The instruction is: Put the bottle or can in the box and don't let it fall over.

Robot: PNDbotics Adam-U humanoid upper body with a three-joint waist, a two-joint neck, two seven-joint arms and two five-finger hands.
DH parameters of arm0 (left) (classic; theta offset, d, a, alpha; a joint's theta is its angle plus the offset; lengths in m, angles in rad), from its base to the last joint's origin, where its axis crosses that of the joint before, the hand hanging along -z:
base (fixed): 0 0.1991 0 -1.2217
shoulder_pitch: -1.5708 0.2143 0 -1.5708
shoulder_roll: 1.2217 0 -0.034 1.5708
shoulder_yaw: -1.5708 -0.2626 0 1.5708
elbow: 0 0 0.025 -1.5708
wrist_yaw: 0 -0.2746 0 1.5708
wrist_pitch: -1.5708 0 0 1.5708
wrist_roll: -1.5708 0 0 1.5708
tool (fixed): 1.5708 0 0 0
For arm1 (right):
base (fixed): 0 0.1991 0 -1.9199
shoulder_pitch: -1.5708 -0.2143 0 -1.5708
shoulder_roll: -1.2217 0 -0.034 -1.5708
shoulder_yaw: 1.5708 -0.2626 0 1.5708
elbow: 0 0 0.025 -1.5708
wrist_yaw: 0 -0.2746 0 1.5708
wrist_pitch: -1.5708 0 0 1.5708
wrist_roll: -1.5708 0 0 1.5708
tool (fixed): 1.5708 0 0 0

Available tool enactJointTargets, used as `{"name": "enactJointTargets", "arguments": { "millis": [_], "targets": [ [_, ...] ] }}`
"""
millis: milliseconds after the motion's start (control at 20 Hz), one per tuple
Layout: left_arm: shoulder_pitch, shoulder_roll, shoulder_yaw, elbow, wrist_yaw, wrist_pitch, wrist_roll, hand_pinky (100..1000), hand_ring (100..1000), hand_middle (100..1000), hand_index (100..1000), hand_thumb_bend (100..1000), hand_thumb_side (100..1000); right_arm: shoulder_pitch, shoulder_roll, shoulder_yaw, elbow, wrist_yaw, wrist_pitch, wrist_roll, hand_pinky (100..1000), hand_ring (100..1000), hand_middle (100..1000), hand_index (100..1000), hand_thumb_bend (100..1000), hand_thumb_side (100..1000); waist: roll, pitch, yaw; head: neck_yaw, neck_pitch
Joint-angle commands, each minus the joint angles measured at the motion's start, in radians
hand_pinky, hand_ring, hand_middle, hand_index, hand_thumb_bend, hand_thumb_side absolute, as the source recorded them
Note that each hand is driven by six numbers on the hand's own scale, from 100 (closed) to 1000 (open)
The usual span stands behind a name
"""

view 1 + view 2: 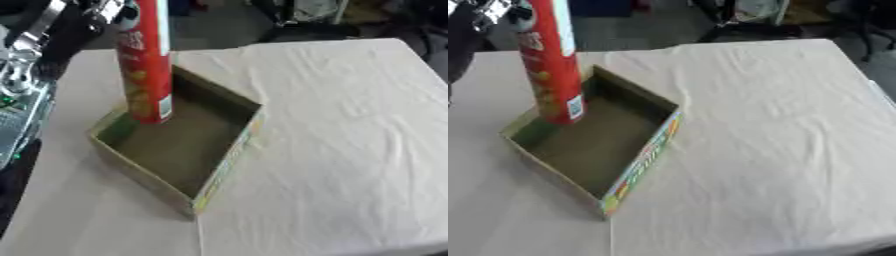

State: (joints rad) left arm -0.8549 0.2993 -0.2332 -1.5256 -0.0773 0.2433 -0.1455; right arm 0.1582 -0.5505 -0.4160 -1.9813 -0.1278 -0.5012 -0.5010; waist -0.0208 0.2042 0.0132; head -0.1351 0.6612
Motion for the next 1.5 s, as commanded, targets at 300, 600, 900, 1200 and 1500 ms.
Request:
{"name": "enactJointTargets", "arguments": {
  "millis": [300, 600, 900, 1200, 1500],
  "targets": [
    [-0.024, -0.029, -0.041, 0.172, -0.125, -0.095, -0.067, 1000, 1000, 1000, 958, 464, 831, -0.013, -0.019, 0.001, -0.019, -0.006, -0.001, 0.014, 912, 814, 873, 836, 100, 612, -0.005, -0.008, -0.001, -0.005, -0.014],
    [-0.015, -0.029, 0.018, 0.112, -0.193, -0.146, -0.043, 1000, 1000, 1000, 955, 361, 775, -0.001, -0.015, -0.001, -0.019, 0.0, 0.007, 0.012, 912, 815, 874, 837, 100, 611, -0.003, -0.018, 0.008, -0.014, -0.005],
    [-0.013, 0.02, 0.062, -0.036, -0.124, -0.14, -0.03, 1000, 1000, 1000, 949, 331, 694, 0.015, -0.02, -0.005, -0.019, -0.004, 0.001, 0.003, 911, 812, 870, 835, 100, 615, -0.003, -0.037, 0.014, -0.027, 0.013],
    [0.041, 0.1, 0.119, -0.179, -0.036, -0.091, 0.01, 1000, 1000, 1000, 957, 214, 733, 0.026, -0.022, -0.006, -0.019, 0.001, -0.01, -0.002, 911, 812, 868, 834, 100, 613, -0.003, -0.042, 0.034, -0.039, 0.021],
    [0.172, 0.232, 0.202, -0.295, 0.052, -0.034, 0.085, 1000, 1000, 1000, 929, 134, 730, 0.031, -0.01, 0.0, -0.019, 0.023, -0.015, 0.008, 912, 820, 879, 841, 100, 605, -0.008, -0.032, 0.057, -0.054, 0.034]
  ]
}}
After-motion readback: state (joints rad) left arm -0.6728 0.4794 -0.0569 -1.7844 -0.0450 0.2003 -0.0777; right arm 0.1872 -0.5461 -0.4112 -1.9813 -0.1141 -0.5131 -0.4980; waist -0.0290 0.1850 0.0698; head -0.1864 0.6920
